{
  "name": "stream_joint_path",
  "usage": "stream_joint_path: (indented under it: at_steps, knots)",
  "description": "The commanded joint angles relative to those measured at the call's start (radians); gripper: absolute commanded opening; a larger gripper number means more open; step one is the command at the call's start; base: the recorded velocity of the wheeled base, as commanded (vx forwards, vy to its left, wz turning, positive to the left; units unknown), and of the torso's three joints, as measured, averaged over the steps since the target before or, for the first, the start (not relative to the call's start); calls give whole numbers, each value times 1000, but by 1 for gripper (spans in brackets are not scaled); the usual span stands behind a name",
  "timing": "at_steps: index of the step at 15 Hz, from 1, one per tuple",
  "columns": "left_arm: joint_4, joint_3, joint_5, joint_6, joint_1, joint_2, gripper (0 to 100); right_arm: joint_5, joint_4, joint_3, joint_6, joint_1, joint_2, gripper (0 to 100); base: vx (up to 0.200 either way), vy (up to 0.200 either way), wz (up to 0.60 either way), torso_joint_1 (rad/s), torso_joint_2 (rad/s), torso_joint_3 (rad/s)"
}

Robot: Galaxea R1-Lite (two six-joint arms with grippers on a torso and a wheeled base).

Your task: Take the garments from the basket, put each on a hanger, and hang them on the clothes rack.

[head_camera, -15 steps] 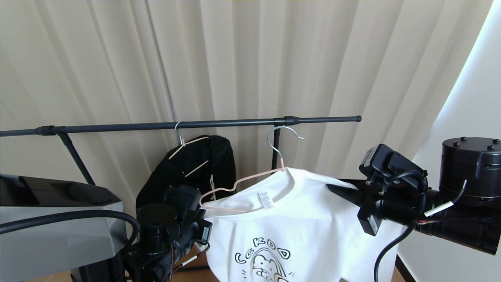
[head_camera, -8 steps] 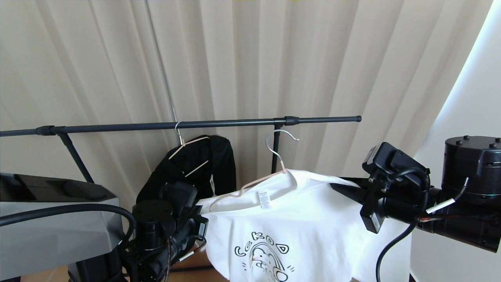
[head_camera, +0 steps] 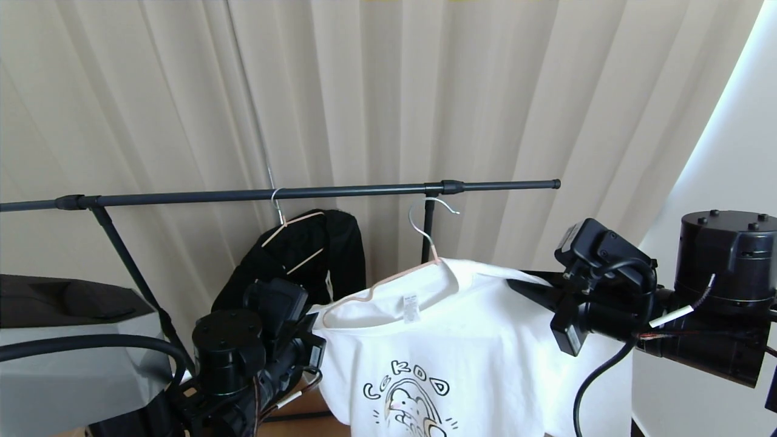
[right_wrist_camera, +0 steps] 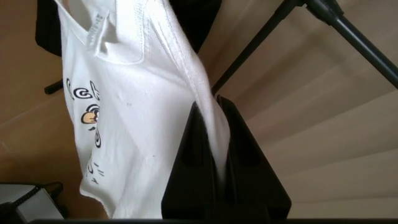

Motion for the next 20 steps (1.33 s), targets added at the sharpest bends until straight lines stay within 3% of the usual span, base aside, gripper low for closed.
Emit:
stream_joint_path:
  at_steps: [1,8,12,15,20]
  knots:
    - [-1,13,1,3,-23,-49,0,0,-18,8,-1,17,28,0,0,0,0,0,0,0]
    - [-1,43,8,13,-108,-85,0,-6,-21,0,1,48,63,0,0,0,0,0,0,0]
    - [-6,42,11,13,-118,-92,0,-109,-35,4,1,85,91,0,0,0,0,0,0,0]
    - [-7,43,11,13,-123,-95,0,-193,-117,11,1,123,147,0,0,0,0,0,0,0]
    - [-7,43,13,13,-146,-103,0,-276,-188,25,-1,189,226,0,0,0,0,0,0,0]
